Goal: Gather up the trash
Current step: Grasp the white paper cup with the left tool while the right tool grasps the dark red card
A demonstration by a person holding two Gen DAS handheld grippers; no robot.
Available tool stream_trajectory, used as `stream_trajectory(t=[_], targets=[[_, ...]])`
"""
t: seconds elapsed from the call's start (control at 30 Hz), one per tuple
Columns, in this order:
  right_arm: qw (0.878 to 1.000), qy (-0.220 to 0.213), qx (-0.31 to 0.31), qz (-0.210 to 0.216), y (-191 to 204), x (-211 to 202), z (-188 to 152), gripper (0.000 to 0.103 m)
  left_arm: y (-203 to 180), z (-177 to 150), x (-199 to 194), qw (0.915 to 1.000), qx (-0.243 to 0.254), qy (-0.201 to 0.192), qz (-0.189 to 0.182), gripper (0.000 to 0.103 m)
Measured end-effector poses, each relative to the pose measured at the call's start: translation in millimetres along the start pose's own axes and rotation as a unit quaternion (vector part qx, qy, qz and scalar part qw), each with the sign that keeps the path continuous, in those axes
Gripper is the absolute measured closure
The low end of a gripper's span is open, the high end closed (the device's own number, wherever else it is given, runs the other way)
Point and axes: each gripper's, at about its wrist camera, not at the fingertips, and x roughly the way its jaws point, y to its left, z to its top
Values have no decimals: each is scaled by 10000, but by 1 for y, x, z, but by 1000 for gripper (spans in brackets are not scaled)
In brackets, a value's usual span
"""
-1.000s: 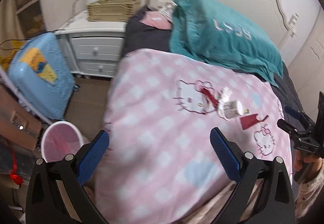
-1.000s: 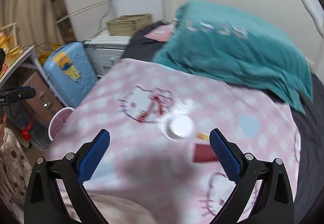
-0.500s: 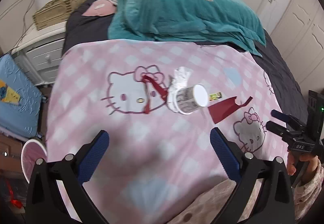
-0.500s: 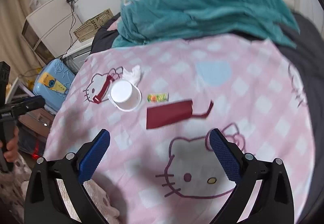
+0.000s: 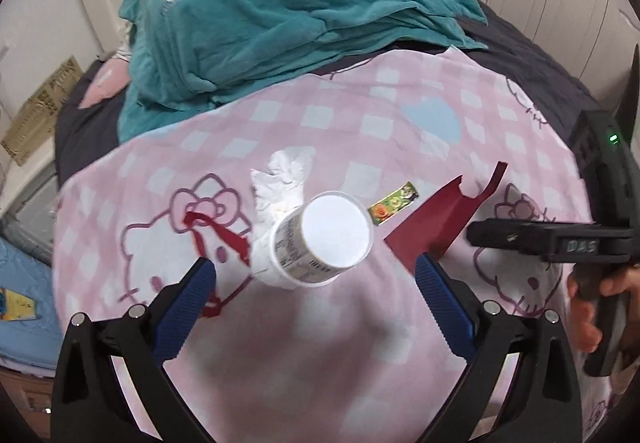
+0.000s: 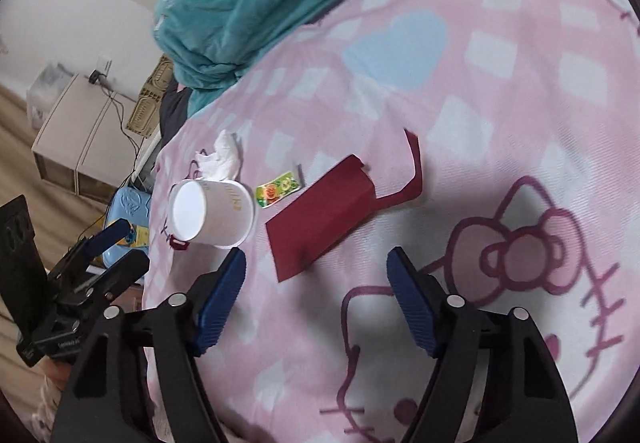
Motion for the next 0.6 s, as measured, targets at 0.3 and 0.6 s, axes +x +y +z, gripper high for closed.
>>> stream_trajectory(t=[0.3,0.6], targets=[[9991,-324,286,11,1,17,14,43,-10,4,41,9984,516,-81,231,9],[9958,-434,725,348,-2,27,6,73,-5,-4,70,9983,462,168,313,39]])
